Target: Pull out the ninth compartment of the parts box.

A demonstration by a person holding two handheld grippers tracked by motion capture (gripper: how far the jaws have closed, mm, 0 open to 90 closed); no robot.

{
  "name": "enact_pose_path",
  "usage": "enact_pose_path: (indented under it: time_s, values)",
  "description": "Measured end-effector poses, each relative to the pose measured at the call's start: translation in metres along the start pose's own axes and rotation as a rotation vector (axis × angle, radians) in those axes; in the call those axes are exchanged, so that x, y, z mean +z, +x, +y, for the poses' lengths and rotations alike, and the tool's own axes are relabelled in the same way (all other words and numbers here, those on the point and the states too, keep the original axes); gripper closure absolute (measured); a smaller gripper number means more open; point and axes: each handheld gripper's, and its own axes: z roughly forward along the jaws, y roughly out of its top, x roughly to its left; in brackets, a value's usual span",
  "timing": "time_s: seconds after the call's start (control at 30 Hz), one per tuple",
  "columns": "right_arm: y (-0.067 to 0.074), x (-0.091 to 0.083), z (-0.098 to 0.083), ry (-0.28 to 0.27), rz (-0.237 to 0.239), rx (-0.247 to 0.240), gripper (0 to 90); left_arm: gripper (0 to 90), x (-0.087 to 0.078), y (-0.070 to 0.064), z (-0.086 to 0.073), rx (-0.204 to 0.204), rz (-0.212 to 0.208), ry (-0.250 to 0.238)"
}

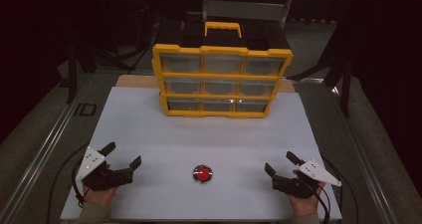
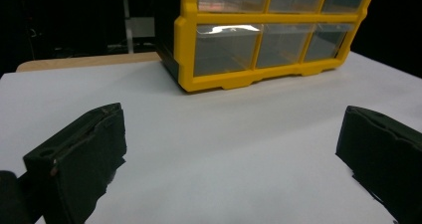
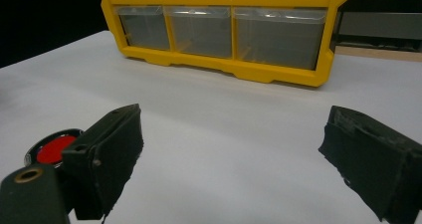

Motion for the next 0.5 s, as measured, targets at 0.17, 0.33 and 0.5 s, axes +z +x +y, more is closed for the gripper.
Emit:
enact_pose_path:
  time_s: [0.17, 0.33, 0.5]
  values:
    - [0.0008, 0.0008, -0.0001, 0.002, 0.001, -0.005, 8.6, 0.0, -0.0001, -0.0006, -0.0001, -0.003, -0.001, -0.003]
    - [0.0026, 0.0029, 0.0000, 0.012, -0.005, -0.013, 8.5, 0.1, 0.0007, 0.0003, -0.0010, -0.015, 0.005, -0.004]
    - [0.0050, 0.0038, 0.0006, 0.017, -0.014, -0.015, 8.5, 0.1, 0.0022, -0.0007, -0.0015, -0.003, 0.024, 0.001]
